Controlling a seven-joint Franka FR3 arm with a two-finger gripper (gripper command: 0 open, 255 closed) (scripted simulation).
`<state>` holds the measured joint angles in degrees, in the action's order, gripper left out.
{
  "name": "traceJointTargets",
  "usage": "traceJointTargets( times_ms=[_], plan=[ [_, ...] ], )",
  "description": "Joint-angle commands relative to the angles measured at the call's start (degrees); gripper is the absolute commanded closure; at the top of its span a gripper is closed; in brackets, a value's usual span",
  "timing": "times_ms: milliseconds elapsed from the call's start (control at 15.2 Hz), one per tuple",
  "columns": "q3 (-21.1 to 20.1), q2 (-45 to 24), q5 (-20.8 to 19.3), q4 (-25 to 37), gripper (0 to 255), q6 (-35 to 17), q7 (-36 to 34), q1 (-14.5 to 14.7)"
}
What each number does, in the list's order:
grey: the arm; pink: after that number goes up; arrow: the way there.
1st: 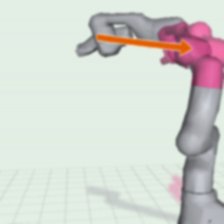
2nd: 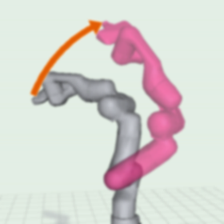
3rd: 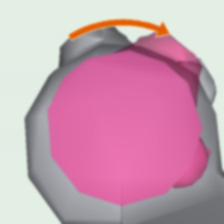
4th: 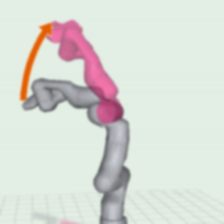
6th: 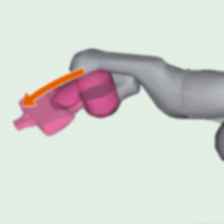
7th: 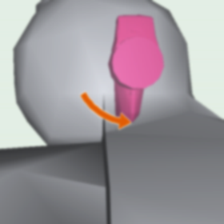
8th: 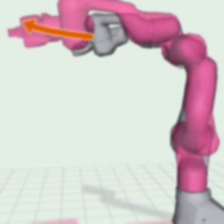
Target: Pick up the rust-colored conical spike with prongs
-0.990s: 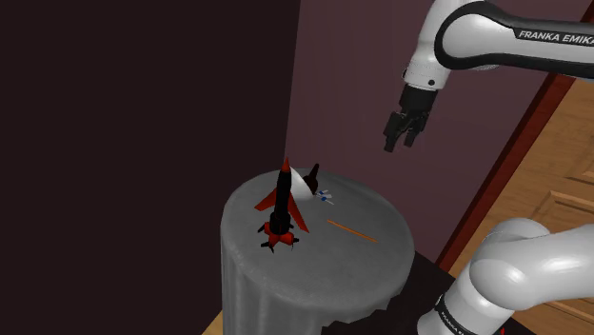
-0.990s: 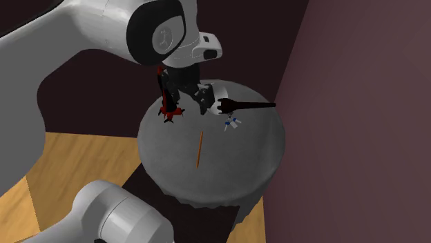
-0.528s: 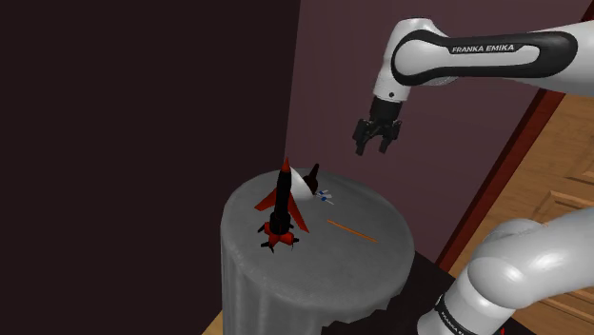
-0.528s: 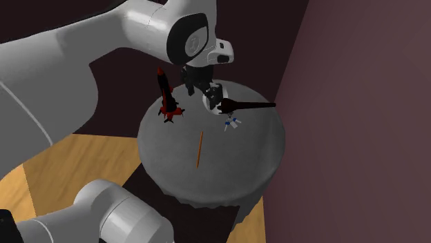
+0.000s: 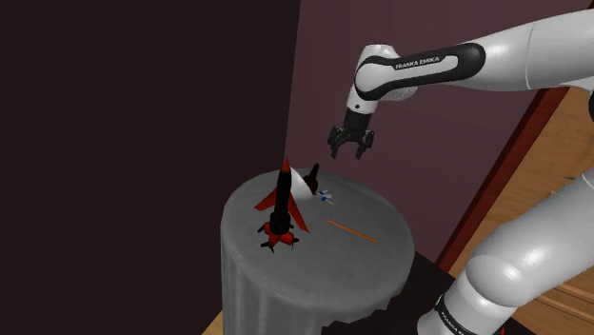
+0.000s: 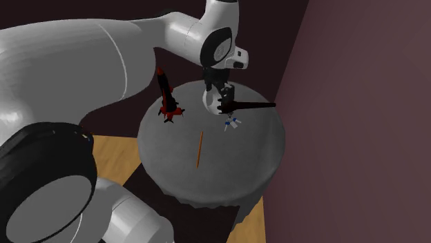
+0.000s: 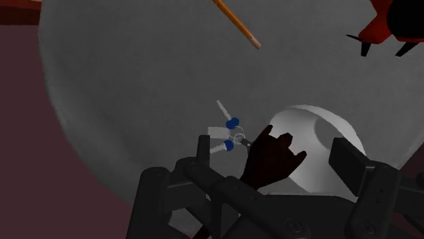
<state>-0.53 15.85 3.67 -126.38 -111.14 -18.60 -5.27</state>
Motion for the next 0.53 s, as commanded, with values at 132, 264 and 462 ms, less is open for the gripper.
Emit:
traceJointTargets(
  times_ms=[132,264,462],
  plan=[
    [0.0,-8.4,1.1,4.2,0,-4.2,-4.5,-0.7],
    [0.2,-12.7,1.7,6.8,0,-5.8,-6.4,-1.0],
    [0.7,-19.1,2.7,11.1,0,-7.9,-9.2,-1.6]
  ],
)
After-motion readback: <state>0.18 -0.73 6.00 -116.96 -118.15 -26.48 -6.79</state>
